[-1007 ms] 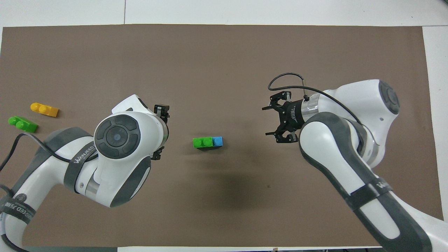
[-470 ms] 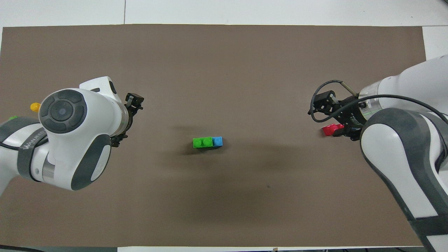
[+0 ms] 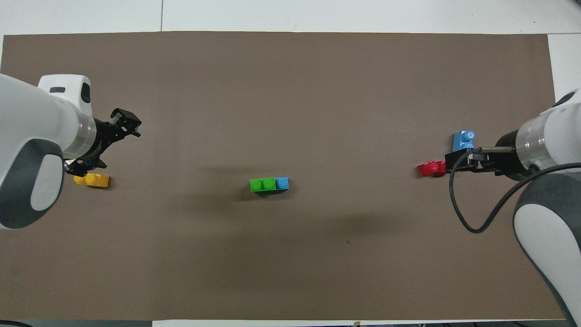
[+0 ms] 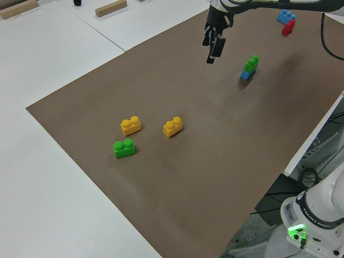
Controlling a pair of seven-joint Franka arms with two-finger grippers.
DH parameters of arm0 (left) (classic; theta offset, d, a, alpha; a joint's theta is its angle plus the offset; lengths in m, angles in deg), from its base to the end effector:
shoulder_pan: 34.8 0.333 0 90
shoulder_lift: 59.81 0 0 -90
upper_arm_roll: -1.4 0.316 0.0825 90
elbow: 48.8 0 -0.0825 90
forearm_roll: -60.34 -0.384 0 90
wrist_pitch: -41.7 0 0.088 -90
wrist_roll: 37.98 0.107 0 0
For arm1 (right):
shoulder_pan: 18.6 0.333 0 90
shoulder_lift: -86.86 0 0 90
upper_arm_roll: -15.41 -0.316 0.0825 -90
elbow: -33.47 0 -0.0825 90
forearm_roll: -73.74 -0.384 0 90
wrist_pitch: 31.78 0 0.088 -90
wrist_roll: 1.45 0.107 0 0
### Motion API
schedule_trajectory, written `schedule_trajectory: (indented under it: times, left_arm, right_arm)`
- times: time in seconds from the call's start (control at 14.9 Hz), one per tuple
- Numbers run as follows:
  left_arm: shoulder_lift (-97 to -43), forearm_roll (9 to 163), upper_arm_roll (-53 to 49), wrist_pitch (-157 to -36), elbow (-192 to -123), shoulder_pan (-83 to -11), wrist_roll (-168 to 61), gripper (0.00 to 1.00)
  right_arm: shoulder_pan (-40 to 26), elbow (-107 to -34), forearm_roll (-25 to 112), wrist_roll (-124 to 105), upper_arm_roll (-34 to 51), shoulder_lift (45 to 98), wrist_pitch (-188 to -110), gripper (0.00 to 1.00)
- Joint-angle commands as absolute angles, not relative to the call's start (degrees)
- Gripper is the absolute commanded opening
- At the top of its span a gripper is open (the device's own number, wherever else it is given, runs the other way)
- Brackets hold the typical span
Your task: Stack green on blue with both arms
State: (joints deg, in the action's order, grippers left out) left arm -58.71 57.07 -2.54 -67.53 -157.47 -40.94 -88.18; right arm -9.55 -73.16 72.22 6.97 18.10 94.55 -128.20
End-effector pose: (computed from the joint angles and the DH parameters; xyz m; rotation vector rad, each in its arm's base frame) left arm 0.5506 -0.0939 0.5089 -2.9280 -1.0394 -0.0821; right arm 0.5116 0.0583 0.5682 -3.1135 0.0606 0.0747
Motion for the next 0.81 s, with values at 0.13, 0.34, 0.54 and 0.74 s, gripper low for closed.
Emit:
schedule_trajectory:
  times: [0.13, 0.34, 0.54, 0.74]
  left_arm:
    - [-58.0, 58.1, -3.0, -63.2, -154.2, -37.4, -79.0, 1.0]
    - [-57.8, 58.1, -2.9, -63.2, -153.5, -37.0, -76.1, 1.0]
    - [-57.2, 58.1, -3.0, -61.5, -152.2, -35.1, -64.6, 1.0]
    - [-57.2, 58.1, -3.3, -58.2, -149.8, -33.4, -51.9, 1.0]
  right_arm:
    - [-13.5, -64.8, 73.7, 1.1, 17.3, 91.3, -122.7, 1.0]
    - [-15.7, -58.4, 72.7, 1.0, 17.4, 87.5, -118.4, 1.0]
    - [-16.5, -55.0, 72.6, 0.9, 17.4, 85.8, -116.7, 1.0]
    - [-17.8, -54.9, 71.0, 1.0, 17.4, 85.5, -116.5, 1.0]
